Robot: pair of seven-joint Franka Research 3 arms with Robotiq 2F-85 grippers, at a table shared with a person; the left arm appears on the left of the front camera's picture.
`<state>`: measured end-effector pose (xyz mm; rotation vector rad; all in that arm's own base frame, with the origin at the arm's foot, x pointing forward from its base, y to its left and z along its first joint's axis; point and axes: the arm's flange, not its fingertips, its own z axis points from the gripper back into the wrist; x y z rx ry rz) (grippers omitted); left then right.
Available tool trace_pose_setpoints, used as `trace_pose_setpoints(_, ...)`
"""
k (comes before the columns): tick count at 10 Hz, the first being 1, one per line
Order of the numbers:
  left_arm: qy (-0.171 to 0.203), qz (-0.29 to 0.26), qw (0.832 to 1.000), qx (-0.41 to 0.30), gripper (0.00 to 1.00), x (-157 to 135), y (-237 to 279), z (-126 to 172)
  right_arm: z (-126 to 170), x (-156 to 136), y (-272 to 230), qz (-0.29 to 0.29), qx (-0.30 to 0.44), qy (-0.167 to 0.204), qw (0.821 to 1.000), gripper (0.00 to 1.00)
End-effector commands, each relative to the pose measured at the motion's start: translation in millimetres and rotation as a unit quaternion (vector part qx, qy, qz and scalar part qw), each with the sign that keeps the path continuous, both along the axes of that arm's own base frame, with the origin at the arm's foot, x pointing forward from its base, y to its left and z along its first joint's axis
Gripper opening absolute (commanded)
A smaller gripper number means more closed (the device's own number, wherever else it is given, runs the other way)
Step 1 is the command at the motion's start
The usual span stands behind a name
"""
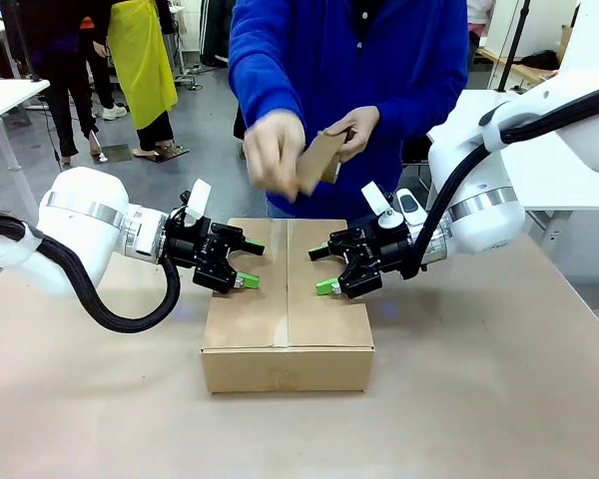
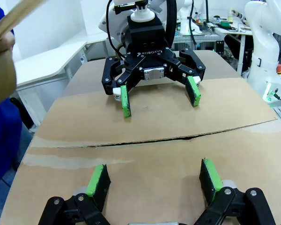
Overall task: Pack the gift set into the box.
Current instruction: Press and hold the closed box until the human finishes sealing it.
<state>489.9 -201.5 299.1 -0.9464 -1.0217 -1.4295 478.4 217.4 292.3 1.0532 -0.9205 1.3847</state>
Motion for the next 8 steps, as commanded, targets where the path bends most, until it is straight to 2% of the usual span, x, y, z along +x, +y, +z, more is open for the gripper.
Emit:
trace_pose_setpoints(1,-0.002,-0.001,1.0,0.003,1.0,-1.3,0.3,-4.2,-5.4,-0.1,-0.3,-0.001,0.008,-0.012,1.0,1.0)
trace_pose_setpoints(8,-0.002,-0.001,1.0,0.003,1.0,-1.3,0.3,-4.2,-5.4,-0.1,-0.3,-0.001,0.008,-0.012,1.0,1.0)
